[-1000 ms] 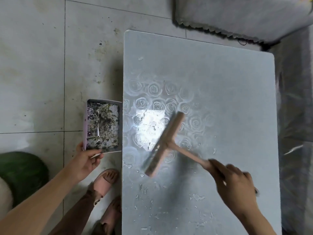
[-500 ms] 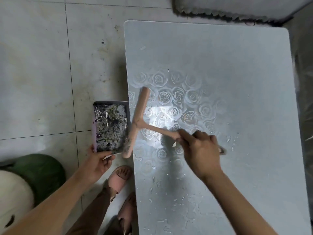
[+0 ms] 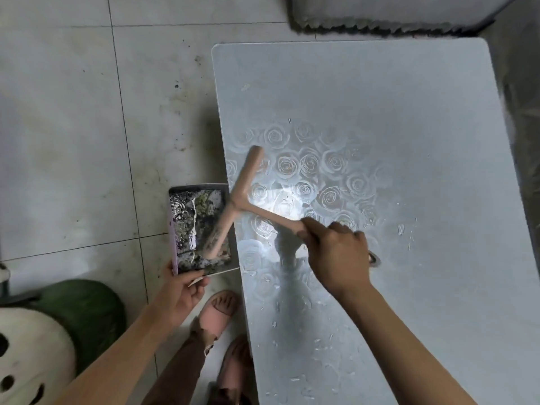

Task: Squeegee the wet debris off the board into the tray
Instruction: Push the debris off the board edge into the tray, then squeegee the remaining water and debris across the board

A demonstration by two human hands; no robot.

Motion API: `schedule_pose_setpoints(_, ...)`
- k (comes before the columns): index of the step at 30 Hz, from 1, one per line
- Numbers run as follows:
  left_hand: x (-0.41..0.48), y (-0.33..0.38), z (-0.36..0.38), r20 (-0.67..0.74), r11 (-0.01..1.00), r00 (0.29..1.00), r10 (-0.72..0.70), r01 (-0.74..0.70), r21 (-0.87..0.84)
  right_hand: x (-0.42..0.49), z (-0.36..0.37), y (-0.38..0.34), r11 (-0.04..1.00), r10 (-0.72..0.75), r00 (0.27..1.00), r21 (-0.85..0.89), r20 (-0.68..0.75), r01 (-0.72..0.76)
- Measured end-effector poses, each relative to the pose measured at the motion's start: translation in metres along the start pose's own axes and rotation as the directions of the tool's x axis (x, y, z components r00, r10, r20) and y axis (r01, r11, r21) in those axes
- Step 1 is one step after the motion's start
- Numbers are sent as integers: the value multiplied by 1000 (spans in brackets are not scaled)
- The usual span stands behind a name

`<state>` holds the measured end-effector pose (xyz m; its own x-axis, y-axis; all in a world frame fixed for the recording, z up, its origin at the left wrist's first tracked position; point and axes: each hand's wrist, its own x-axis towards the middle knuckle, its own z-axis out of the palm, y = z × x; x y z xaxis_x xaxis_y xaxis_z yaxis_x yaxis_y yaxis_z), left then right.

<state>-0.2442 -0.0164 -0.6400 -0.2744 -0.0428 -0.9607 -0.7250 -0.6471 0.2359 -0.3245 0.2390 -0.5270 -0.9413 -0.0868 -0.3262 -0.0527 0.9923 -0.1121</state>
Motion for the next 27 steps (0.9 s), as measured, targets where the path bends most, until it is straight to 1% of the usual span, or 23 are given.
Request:
schedule_pose_setpoints(2, -3, -1, -1, 8, 1000, 1000, -13, 13, -10, -8, -8, 2, 999, -11, 999, 44, -36, 12)
schedule_pose_setpoints(3, -5, -3, -1, 11, 1000, 1000, -25, 25, -12, -18, -12, 14, 997, 1, 1000, 75, -32, 1)
schedule_pose_setpoints(5, -9, -7, -2, 11, 999, 999, -48, 48, -3, -49, -19, 47, 994, 50, 998, 92, 24, -52)
schedule_pose_setpoints(7, -13, -14, -5, 0, 998, 998, -62, 62, -1, -89, -21, 81, 996, 77, 994, 47, 78, -81)
schedule_pose_setpoints(9, -18, -22, -9, -4, 996, 996, -86, 86, -1, -126, -19, 100, 994, 105, 988, -18, 113, -103)
schedule_pose_setpoints(10, -19, -25, -11, 0, 995, 995, -97, 97, -5, -138, -14, 105, 992, 124, 984, -27, 129, -122)
schedule_pose_setpoints(12, -20, -33, -16, -3, 993, 994, -113, 113, -18, -151, 1, 100, 985, 172, 978, -30, 114, -170)
schedule_pose_setpoints(14, -22, -37, -18, -16, 994, 994, -109, 109, -12, -143, 19, 79, 981, 190, 975, 20, 118, -194)
schedule_pose_setpoints(15, -23, -40, -17, -26, 995, 995, -96, 96, -7, -136, 28, 66, 983, 168, 979, 52, 116, -175)
schedule_pose_setpoints(17, -25, -44, -17, -42, 999, 998, -48, 47, -11, -120, 40, 44, 992, 98, 994, 72, 43, -101)
schedule_pose_setpoints(20, -25, -47, -21, -43, 1000, 999, 3, -4, -18, -100, 36, 29, 998, 24, 998, 68, -61, -20)
schedule_pose_setpoints(22, -25, -52, -27, -13, 1000, 1000, 13, -13, -25, -100, 25, 30, 993, -15, 993, 113, -114, 28)
schedule_pose_setpoints(25, -27, -58, -35, 17, 998, 1000, 15, -14, -65, -109, 15, 32, 983, -28, 982, 175, -187, 61)
schedule_pose_setpoints(27, -49, -60, -51, 43, 993, 999, 22, -17, -115, -134, 0, 25, 976, -18, 985, 211, -173, 55)
